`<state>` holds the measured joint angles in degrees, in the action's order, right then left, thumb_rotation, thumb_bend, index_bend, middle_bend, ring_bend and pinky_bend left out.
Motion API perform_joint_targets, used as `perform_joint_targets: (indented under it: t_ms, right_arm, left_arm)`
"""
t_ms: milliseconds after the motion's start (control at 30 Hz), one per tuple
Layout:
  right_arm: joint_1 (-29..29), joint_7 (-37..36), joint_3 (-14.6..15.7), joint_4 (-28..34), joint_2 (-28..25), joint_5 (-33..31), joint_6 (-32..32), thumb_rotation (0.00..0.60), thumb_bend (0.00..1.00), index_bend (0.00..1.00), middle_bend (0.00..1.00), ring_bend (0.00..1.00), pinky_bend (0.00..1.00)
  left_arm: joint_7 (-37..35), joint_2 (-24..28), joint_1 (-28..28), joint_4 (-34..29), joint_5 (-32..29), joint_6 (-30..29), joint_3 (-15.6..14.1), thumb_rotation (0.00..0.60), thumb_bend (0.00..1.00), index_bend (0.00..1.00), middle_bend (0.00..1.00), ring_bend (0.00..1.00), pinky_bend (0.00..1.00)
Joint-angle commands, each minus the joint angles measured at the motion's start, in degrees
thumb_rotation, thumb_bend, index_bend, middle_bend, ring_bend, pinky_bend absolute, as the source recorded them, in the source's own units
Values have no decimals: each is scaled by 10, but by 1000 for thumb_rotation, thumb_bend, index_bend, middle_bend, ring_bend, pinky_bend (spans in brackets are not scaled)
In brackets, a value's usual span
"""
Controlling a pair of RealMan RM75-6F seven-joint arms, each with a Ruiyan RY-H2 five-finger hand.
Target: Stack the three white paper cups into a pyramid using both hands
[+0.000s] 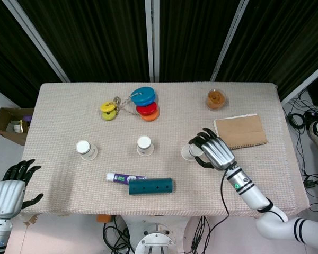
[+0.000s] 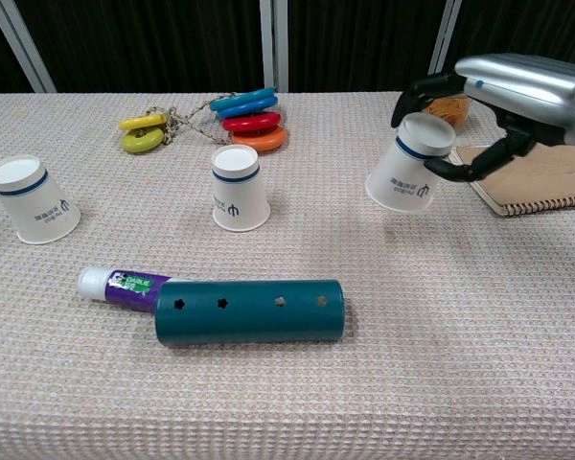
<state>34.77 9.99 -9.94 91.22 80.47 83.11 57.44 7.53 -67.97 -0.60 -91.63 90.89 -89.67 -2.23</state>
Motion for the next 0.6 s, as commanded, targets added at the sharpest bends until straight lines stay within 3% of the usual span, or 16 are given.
perform_joint_targets:
  t_ms: [33,267,600]
  right_arm:
    - [55,48,-37,-30,52,-71,-57,600,413,496,428,191,159]
    - [109,71,-64,-94,135,-150,-93,600,413,498,421,191,160]
    - [151,80,-63,-153,196,-176,-103,600,412,506,414,191,160]
  left_arm:
    - [-4,-1,-2,3,-4,1,0,600,109,243,118,105,180]
    - [-20,-4,-7,22,-15,7,-2,600,110,243,118,105,180]
    - [-39,-12,-6,40,-19,14,0,600,110,243,118,105,180]
